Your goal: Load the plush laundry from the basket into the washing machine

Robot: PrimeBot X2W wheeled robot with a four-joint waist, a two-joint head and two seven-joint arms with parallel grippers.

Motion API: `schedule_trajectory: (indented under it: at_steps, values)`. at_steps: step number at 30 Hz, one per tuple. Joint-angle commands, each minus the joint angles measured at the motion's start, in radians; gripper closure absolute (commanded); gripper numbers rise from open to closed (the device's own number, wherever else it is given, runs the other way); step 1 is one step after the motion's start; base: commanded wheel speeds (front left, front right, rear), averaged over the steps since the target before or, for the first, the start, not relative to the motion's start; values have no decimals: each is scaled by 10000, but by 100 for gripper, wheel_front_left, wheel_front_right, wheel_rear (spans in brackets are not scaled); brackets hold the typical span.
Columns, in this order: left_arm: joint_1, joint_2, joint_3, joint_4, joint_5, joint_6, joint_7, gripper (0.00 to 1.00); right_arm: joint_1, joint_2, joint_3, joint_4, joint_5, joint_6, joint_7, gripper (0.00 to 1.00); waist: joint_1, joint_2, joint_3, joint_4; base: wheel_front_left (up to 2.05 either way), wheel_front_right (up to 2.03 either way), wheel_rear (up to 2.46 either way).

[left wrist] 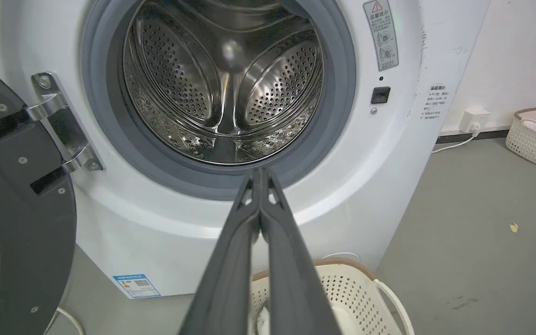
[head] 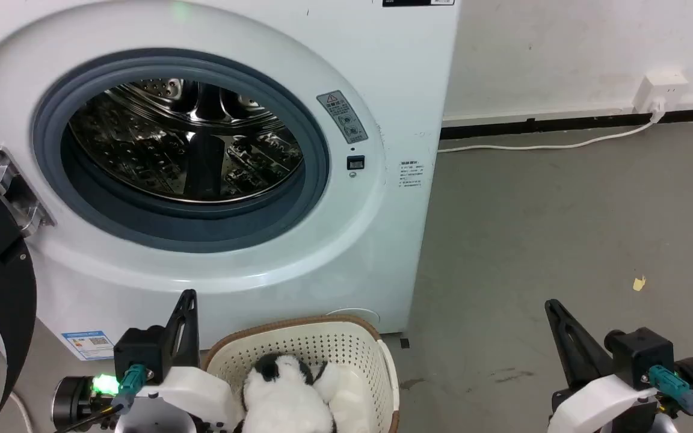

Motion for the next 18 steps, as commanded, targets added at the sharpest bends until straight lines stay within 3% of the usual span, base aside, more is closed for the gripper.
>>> schedule_trajectory:
  at_steps: [1,18]
  values:
    - [156,4,5,-43,16,-43,3,100,-117,11,-5,-39,-49,-9,12,100,0,0,0,0,0,0,0]
    - [156,4,5,-43,16,-43,3,100,-117,11,-5,-39,-49,-9,12,100,0,0,0,0,0,0,0]
